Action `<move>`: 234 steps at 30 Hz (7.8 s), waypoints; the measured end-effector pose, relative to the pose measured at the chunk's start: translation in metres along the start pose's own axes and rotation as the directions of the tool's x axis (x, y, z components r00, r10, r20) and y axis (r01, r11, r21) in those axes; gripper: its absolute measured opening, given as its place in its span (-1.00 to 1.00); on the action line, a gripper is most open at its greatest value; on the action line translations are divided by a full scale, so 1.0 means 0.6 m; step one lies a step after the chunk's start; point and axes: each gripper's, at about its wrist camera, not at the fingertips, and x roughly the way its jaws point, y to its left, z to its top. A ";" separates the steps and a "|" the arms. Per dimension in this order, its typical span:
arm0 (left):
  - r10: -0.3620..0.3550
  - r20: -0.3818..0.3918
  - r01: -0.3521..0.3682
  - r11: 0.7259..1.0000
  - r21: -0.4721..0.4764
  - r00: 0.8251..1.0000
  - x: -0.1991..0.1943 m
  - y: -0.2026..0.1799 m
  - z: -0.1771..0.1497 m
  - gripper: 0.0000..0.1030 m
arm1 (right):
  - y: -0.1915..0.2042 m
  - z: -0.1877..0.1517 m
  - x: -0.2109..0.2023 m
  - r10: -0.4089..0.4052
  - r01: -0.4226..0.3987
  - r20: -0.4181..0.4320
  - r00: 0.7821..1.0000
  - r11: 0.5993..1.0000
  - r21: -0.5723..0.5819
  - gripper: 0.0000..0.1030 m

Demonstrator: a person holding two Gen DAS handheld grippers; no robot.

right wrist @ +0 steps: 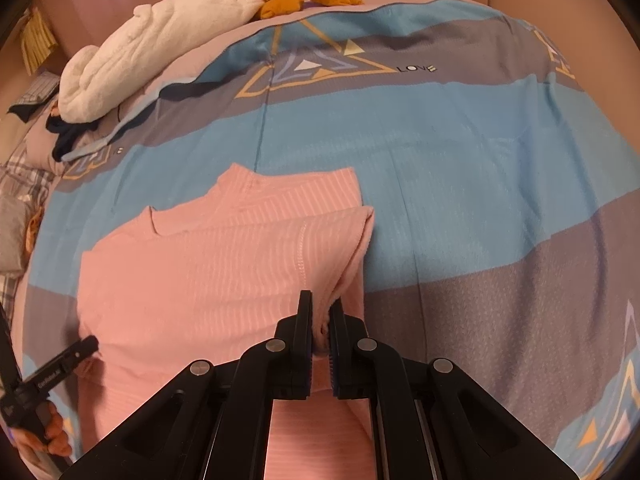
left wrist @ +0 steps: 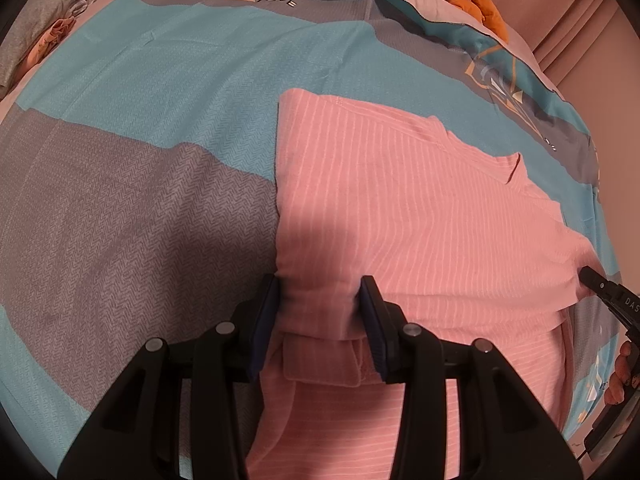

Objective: Fold small clothes
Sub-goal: 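Fold the held side over the shirt body with the right gripper, then open the right gripper and release the folded side, then move the left gripper to the shirt's hem, then grasp the hem with the left gripper and fold it toward the collar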

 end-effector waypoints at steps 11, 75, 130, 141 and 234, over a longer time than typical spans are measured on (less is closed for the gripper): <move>-0.001 -0.001 0.001 1.000 -0.004 1.000 -0.001 0.001 -0.001 -0.17 | -0.004 -0.011 0.014 -0.002 0.002 -0.021 1.000 1.000 0.013 -0.86; -0.004 -0.003 0.004 1.000 -0.016 1.000 -0.001 0.008 -0.002 -0.13 | -0.034 -0.033 0.016 -0.038 0.040 -0.034 0.999 0.997 0.059 -0.86; -0.266 0.170 0.257 0.963 0.078 0.949 -0.245 0.005 -0.136 0.98 | -0.054 -0.132 -0.248 0.088 -0.063 0.332 0.939 0.994 -0.084 0.69; -0.288 0.013 0.288 0.958 -0.013 0.958 -0.188 0.070 -0.218 0.71 | -0.084 -0.239 -0.205 0.072 -0.063 0.175 0.982 0.996 -0.055 0.69; -0.509 -0.028 0.489 0.840 -0.237 0.860 -0.175 0.102 -0.180 -0.85 | -0.111 -0.244 -0.158 0.324 -0.331 0.078 0.943 0.937 0.111 -0.88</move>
